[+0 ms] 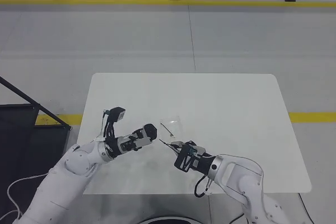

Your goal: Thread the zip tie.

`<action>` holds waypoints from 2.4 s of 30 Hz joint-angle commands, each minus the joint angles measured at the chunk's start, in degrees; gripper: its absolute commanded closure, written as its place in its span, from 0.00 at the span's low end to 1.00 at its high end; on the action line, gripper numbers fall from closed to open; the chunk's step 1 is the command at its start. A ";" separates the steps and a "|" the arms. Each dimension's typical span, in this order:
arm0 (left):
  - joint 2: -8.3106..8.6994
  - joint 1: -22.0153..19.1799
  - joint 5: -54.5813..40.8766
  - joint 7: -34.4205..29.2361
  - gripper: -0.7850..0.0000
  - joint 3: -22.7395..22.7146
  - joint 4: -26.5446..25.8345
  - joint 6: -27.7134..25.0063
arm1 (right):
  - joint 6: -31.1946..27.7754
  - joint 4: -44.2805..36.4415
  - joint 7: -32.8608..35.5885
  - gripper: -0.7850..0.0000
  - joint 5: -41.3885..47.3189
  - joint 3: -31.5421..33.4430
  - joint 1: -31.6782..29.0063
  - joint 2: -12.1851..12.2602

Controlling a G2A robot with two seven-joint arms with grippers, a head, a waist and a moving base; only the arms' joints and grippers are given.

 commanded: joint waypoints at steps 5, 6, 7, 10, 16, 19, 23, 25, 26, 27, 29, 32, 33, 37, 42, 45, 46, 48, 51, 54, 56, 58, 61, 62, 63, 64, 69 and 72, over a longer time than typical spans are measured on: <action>-0.43 -2.79 -10.51 -8.81 0.53 2.20 2.77 2.41 | -0.12 -0.05 0.31 1.00 -0.19 -0.07 0.07 0.10; -0.53 -3.11 -11.97 -10.10 0.55 2.63 3.13 2.99 | -0.13 -0.04 0.31 1.00 -0.18 -0.08 0.09 0.12; -0.61 -3.50 -13.34 -11.58 0.56 3.02 3.52 3.64 | -0.13 -0.03 0.31 1.00 -0.16 -0.08 0.11 0.13; -0.84 -4.74 -15.23 -15.00 0.65 3.75 5.15 4.92 | 0.00 -0.01 0.44 1.00 -0.17 -0.11 0.13 0.17; -1.43 -5.82 -15.72 -16.16 0.79 4.54 6.88 4.82 | 0.19 0.02 0.53 1.00 -0.14 -0.16 0.23 0.23; -1.65 -6.01 -15.50 -16.26 0.83 4.68 7.33 4.76 | 0.39 0.04 0.66 1.00 -0.07 -0.19 0.24 0.26; -1.90 -6.16 -15.05 -16.24 0.87 4.75 7.59 4.69 | 0.38 0.02 0.73 1.00 -0.06 -0.25 0.30 0.30; -2.00 -6.22 -14.84 -16.28 0.91 4.75 7.68 4.79 | 0.38 0.03 0.75 1.00 -0.07 -0.29 0.33 0.32; -2.06 -6.25 -14.82 -16.32 0.98 4.75 7.68 4.79 | 0.42 0.04 0.73 1.00 -0.03 -0.30 0.33 0.33; -2.11 -6.26 -14.79 -16.41 1.00 4.74 7.71 4.78 | 0.44 0.04 0.72 1.00 -0.03 -0.32 0.33 0.34; -2.20 -6.29 -14.76 -16.58 1.00 4.69 7.81 4.80 | 0.53 0.04 0.73 1.00 -0.08 -0.33 0.35 0.36; -2.32 -6.27 -14.57 -16.69 1.00 4.51 8.00 4.56 | 0.73 -0.02 0.58 1.00 -0.02 -0.33 0.28 0.39; -2.35 -6.24 -14.58 -16.71 1.00 4.43 8.09 4.50 | 0.96 -0.10 0.33 1.00 0.02 -0.24 0.20 0.40; -2.43 -6.17 -14.52 -16.84 1.00 3.88 8.66 4.12 | 1.77 -0.47 -1.22 1.00 0.04 0.56 -0.72 0.56; -2.43 -5.93 -14.61 -17.11 1.00 2.88 9.19 3.84 | 1.79 -1.07 -3.44 1.00 0.48 2.11 -2.12 0.88; -2.39 -5.73 -14.00 -16.97 1.00 2.18 9.40 3.68 | 1.28 -1.21 -5.08 1.00 0.88 2.81 -2.72 1.05; -2.38 -5.65 -13.46 -16.78 1.00 1.97 9.44 3.60 | 1.07 -1.22 -5.66 1.00 1.01 3.02 -2.89 1.11; -2.39 -5.44 -12.97 -16.55 1.00 1.77 9.35 3.66 | 0.84 -1.20 -6.87 1.00 1.39 3.48 -3.24 1.21; -2.41 -5.22 -12.19 -16.44 1.00 1.52 9.50 3.84 | 0.26 -1.06 -8.77 1.00 2.11 4.24 -3.71 1.37; -2.47 -5.06 -11.34 -16.52 1.00 1.50 9.53 3.93 | -0.07 -0.85 -10.54 1.00 2.95 5.07 -4.16 1.51; -2.50 -5.03 -10.53 -16.48 1.00 1.48 9.59 4.01 | -0.09 -0.77 -11.54 1.00 3.39 5.50 -4.52 1.59; -2.54 -5.00 -9.73 -16.33 1.00 1.48 9.56 4.11 | -0.10 -0.73 -12.58 1.00 3.89 5.92 -4.83 1.66; -2.58 -4.94 -8.39 -15.80 1.00 1.36 9.49 4.17 | -0.21 -0.60 -13.93 1.00 4.51 6.62 -5.27 1.79; -2.59 -4.90 -7.97 -15.63 1.00 1.33 9.47 4.24 | -0.33 -0.60 -14.47 1.00 4.74 6.83 -5.42 1.83; -2.59 -4.88 -7.47 -15.44 1.00 1.26 9.47 4.32 | -0.47 -0.60 -14.99 1.00 4.86 7.03 -5.58 1.88; -2.60 -4.86 -6.86 -15.19 1.00 1.19 9.47 4.38 | -0.65 -0.62 -15.57 1.00 5.03 7.18 -5.77 1.92; -2.64 -4.57 -4.10 -13.48 1.00 0.93 9.31 4.61 | -2.59 -0.13 -18.51 1.00 5.97 8.25 -6.24 2.21; -2.66 -4.39 -3.26 -12.87 1.00 0.74 9.17 4.63 | -3.94 0.22 -20.33 1.00 6.32 8.81 -6.40 2.38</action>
